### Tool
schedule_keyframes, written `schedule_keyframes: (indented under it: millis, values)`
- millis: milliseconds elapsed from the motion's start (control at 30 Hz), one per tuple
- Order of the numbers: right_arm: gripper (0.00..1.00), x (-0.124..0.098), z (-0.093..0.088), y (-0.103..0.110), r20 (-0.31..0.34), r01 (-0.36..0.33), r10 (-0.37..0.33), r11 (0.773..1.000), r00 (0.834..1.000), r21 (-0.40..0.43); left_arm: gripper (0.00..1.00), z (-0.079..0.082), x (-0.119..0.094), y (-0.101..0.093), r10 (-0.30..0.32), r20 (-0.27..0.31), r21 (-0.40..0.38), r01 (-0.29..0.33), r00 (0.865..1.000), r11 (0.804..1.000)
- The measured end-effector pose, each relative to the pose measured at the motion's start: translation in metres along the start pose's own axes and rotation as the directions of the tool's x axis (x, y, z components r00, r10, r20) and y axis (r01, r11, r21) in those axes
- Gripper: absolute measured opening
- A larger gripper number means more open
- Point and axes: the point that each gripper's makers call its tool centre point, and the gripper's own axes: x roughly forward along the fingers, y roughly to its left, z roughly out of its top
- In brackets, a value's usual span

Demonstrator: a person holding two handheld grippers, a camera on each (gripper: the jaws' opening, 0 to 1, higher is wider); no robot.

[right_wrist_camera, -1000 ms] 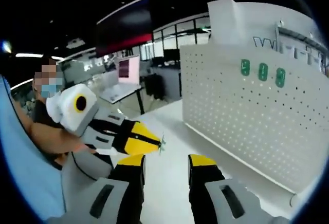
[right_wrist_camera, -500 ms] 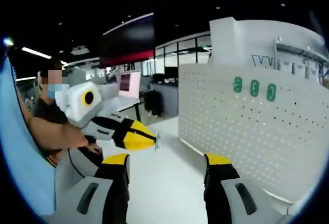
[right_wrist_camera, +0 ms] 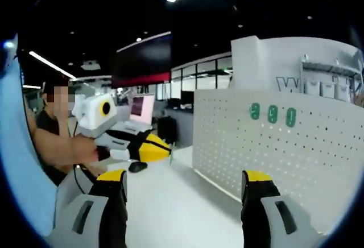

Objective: Insert the hook assembly into the mounting plate slot until the hook locks in place.

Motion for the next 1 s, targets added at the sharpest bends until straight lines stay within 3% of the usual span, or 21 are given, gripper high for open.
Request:
schedule_keyframes:
  millis: [400, 833, 1000]
  values:
    - [0.88, -0.013, 0.018, -0.012, 0.095, 0.04, -0.036, 0.998, 0.995, -0.041, 0.03, 0.024, 0.017, 0.027, 0.078, 0.041, -0.022, -0.077, 0.996, 0.997]
    - [0.88, -0.023, 0.021, -0.026, 0.115, 0.065, -0.058, 0.996, 0.992, -0.053, 0.03, 0.065, 0.051, 0.06, 0.181, 0.097, -0.012, -0.18, 0.979, 0.984]
    - [0.87, -0.026, 0.027, -0.028, 0.132, 0.068, -0.058, 0.995, 0.989, -0.068, 0.03, 0.072, 0.064, 0.068, 0.206, 0.106, -0.021, -0.205, 0.973, 0.979]
